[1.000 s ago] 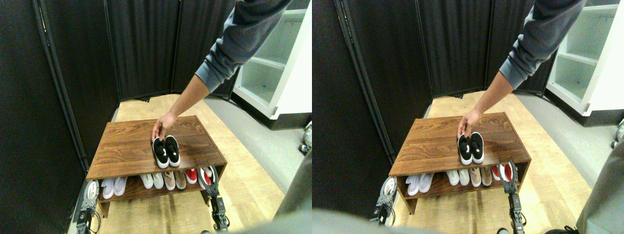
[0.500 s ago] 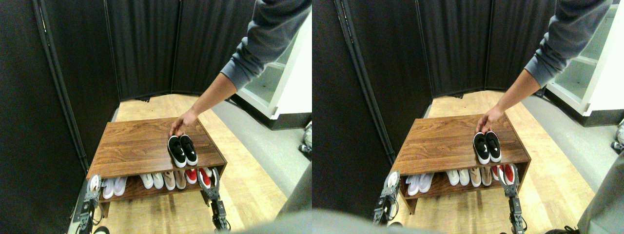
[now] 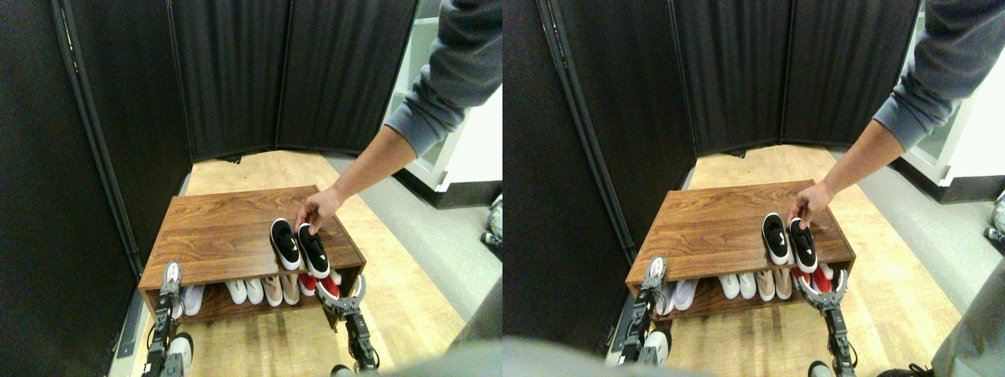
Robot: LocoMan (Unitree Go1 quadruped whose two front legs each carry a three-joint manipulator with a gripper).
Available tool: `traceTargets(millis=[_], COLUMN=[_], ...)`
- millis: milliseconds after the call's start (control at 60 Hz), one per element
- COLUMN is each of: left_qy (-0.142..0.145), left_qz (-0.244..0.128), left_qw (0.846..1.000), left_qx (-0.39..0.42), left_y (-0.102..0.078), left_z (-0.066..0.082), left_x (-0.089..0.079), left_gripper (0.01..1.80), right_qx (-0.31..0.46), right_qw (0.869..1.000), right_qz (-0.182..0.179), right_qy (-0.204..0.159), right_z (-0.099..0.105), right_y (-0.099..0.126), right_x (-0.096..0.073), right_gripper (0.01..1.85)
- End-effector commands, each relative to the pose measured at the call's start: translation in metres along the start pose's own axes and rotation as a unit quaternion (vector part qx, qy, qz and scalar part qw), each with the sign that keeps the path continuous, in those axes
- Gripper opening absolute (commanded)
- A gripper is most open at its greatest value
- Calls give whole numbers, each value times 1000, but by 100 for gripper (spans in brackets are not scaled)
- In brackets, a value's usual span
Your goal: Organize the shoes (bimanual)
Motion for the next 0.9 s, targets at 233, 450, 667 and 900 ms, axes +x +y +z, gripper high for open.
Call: traceTargets(millis=[233,450,667,900], left_qy=[-13,-13,-20,-22], left_qz=[-17,-20,-18,-20], left_qw=[1000,1000,1000,1000], left_qx=[0,-1,2,1], left_y=[-9,-10,-11,-11], left_z=[-3,-6,-7,-7], left_x=[3,3,3,4], left_gripper=[1,1,1,1], right_qx=[22,47,41,30], right_qw=[999,997,997,996], right_qz=[-13,-36,-44,-56], right_qy=[37,45,50,60], right_z=[-1,-2,-4,-6], right_y=[-1,-19,-33,-37], right_x=[1,16,27,35], right_gripper=[139,135,133,138])
